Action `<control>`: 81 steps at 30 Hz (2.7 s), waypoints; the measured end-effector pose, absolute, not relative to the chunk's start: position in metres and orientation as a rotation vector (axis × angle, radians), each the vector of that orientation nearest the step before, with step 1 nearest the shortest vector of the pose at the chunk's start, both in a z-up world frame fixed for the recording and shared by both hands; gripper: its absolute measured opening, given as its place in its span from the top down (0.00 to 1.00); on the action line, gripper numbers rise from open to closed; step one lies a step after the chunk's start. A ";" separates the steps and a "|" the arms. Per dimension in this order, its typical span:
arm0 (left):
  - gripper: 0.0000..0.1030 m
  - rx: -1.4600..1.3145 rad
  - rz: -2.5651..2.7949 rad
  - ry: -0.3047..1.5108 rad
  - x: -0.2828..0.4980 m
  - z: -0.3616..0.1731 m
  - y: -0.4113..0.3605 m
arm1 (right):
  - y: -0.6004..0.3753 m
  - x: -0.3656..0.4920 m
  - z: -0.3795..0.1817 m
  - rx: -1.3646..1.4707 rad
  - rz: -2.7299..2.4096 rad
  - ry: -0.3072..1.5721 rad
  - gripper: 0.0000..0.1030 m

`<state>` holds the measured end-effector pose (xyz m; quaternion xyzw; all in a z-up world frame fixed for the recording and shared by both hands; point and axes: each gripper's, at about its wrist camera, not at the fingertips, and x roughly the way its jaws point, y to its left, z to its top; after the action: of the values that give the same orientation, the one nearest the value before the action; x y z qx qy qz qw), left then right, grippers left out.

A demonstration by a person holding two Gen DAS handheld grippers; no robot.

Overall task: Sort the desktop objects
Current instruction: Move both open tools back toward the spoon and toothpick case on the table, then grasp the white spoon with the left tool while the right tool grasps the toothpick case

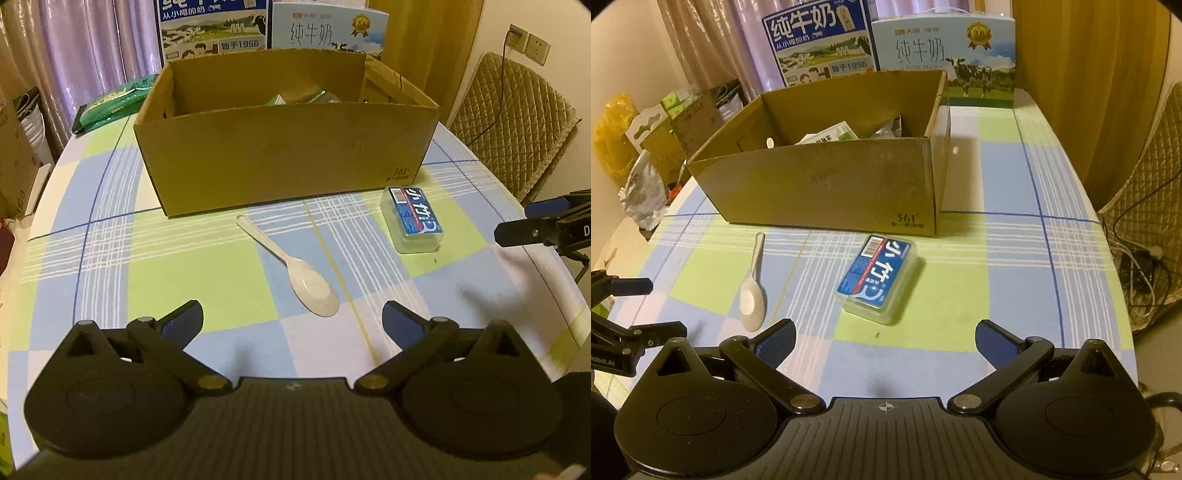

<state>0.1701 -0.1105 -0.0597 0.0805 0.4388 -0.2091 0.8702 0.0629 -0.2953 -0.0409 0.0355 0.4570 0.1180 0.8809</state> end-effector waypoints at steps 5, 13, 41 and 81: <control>0.02 0.162 -0.437 0.929 0.175 -0.067 -0.112 | -0.295 0.070 -0.047 0.075 0.243 0.960 0.02; 0.02 0.171 -0.441 0.940 0.183 -0.078 -0.117 | -0.287 0.086 -0.058 0.047 0.259 0.980 0.02; 0.07 0.475 -0.705 0.909 0.224 -0.108 -0.130 | -0.250 0.149 -0.112 0.002 0.254 1.042 0.31; 0.58 1.008 -1.135 0.575 0.254 -0.129 -0.165 | -0.263 0.134 -0.115 -0.118 0.455 1.006 0.43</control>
<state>0.2539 -0.1649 -0.1290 0.4506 0.2570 -0.5073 0.6882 0.1340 -0.2632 -0.1150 -0.0560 0.4775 0.2159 0.8499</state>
